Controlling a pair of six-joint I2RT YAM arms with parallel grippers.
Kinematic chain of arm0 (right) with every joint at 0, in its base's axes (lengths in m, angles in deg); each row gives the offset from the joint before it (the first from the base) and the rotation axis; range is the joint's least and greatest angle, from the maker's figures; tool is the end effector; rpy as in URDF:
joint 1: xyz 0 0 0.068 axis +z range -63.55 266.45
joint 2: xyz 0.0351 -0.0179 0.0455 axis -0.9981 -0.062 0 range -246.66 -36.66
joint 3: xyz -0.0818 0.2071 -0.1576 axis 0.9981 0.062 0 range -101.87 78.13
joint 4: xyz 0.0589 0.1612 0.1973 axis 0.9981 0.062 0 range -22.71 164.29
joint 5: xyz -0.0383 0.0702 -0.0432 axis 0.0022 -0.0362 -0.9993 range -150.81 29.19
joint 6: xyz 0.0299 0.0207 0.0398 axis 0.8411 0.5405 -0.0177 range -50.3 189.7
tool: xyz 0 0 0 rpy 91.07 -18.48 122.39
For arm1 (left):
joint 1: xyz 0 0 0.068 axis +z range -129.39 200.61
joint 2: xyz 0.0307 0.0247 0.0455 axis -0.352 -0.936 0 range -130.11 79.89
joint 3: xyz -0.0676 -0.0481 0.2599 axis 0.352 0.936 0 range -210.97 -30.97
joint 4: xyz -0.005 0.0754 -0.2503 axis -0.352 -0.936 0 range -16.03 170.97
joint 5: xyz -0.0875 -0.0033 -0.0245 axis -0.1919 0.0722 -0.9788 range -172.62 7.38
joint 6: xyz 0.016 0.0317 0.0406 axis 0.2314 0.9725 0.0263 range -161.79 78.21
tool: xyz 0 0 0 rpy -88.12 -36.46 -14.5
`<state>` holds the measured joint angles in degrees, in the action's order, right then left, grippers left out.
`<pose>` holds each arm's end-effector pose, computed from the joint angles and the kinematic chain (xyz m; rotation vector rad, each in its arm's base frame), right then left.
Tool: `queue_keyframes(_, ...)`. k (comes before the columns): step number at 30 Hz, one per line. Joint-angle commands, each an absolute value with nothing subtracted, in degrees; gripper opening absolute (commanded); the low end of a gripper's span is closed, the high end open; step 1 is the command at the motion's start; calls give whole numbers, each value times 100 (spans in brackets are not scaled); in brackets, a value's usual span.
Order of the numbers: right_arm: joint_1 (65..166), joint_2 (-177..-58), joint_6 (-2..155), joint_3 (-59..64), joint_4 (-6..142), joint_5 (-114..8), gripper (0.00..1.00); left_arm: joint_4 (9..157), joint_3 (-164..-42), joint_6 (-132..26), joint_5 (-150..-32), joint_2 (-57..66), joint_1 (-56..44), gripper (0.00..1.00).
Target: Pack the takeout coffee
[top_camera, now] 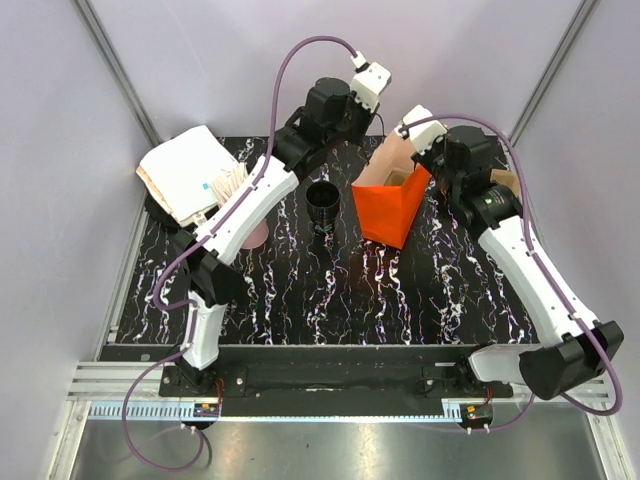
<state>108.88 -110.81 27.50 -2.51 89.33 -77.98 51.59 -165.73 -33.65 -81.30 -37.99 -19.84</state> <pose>0.2709 0.1005 0.4259 -0.8093 1.6760 -0.5161 0.3563 -0.3027 0.4517 0.7275 1.6521 -0.3832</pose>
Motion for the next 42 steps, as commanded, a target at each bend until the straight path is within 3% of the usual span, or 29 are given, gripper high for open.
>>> queue_keyframes(1,10396,-11215,2935,-317,8092,-7268,4,5925,-16957,-3116,-7674,-3911,-2061,2)
queue_keyframes(6,9937,-11549,3164,-414,7846,-6706,11,6260,-16983,-2782,-7410,-4148,-2105,9)
queue_keyframes(7,9902,-11593,3182,-414,7741,-6661,16,6365,-16975,-2738,-7366,-4192,-2105,16)
queue_keyframes(9,9849,-11743,3199,-388,7635,-6600,23,6462,-16992,-2641,-7252,-4306,-2114,17)
queue_keyframes(12,9849,-11875,3234,-414,7450,-6635,53,6638,-17027,-2571,-7068,-4421,-2132,24)
queue_keyframes(13,9831,-11901,3269,-431,7415,-6652,64,6699,-17036,-2570,-7006,-4447,-2132,30)
queue_keyframes(14,9831,-11901,3287,-475,7415,-6670,72,6709,-17080,-2544,-6919,-4456,-2132,47)
queue_keyframes(17,9831,-11875,3410,-598,7432,-6801,91,6700,-17211,-2553,-6795,-4430,-2123,77)
queue_keyframes(20,9831,-11779,3542,-896,7712,-6811,100,6577,-17378,-2588,-6768,-4325,-2105,92)
queue_keyframes(22,9840,-11691,3691,-1264,8160,-6706,100,6410,-17458,-2623,-6812,-4185,-2105,99)
queue_keyframes(27,9840,-11585,4104,-2353,9493,-6100,100,5762,-17502,-2720,-6943,-3632,-2105,99)
queue_keyframes(33,9840,-11331,4377,-3111,10999,-4765,100,4978,-16563,-2676,-7180,-2428,-1877,99)
queue_keyframes(37,10050,-11190,4368,-3025,11518,-4025,100,4617,-15607,-2869,-7427,-1636,-1176,99)
queue_keyframes(42,10560,-11181,4052,-2472,11651,-4130,100,4415,-14560,-3088,-8163,-591,-235,99)
